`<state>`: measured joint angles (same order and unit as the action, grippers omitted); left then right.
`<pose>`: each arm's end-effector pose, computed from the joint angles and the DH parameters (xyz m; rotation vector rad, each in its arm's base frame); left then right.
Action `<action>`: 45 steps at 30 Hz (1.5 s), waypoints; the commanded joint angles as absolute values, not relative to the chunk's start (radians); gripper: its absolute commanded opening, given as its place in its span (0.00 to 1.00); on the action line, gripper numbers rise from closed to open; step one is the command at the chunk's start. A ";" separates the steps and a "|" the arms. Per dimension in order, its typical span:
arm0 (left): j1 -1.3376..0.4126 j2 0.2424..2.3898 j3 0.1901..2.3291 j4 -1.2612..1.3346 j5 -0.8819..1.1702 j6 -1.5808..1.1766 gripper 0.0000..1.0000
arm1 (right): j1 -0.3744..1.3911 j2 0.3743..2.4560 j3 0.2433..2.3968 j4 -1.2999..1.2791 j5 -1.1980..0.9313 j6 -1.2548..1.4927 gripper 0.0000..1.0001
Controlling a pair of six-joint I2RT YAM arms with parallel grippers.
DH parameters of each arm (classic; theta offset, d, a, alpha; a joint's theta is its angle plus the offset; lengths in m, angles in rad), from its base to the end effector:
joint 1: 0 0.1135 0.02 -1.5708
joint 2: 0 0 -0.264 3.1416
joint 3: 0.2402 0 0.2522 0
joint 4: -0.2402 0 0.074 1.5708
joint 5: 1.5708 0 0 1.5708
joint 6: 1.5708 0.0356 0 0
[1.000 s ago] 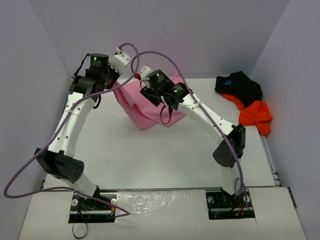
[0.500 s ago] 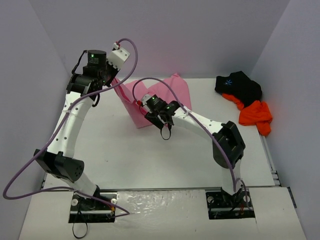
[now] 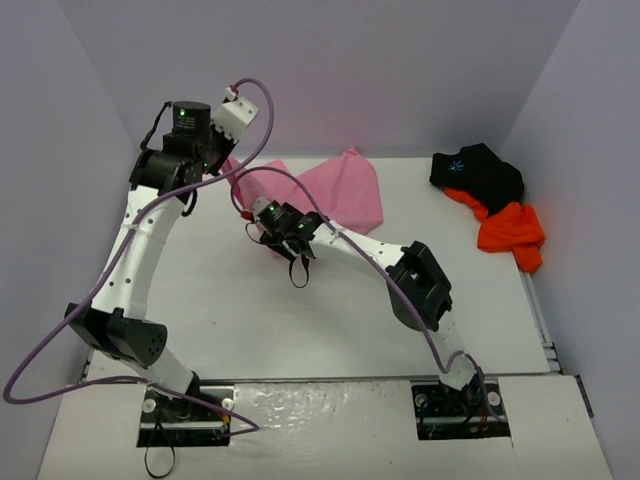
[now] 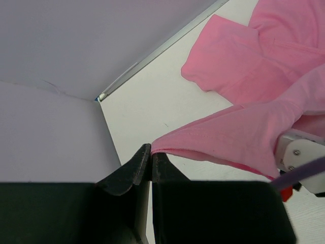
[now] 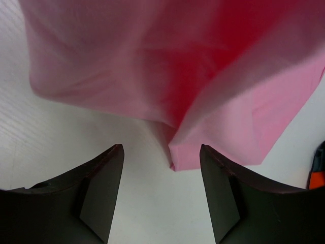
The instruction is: Fold and stack the t-shirts
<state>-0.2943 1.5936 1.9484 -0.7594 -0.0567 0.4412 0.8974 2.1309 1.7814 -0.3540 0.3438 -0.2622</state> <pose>0.3217 -0.0954 0.4757 0.6764 1.8586 0.1516 0.3168 0.3779 0.2401 -1.0664 1.9540 -0.0451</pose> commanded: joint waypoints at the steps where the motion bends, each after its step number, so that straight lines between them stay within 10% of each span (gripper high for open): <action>1: -0.298 1.492 2.003 -0.721 -0.068 0.437 0.00 | 0.895 2.203 1.850 -0.325 0.447 -0.273 0.58; 45: -0.294 1.462 2.099 -0.793 -0.078 0.451 0.00 | 0.730 2.227 1.705 -0.049 0.824 -0.427 0.54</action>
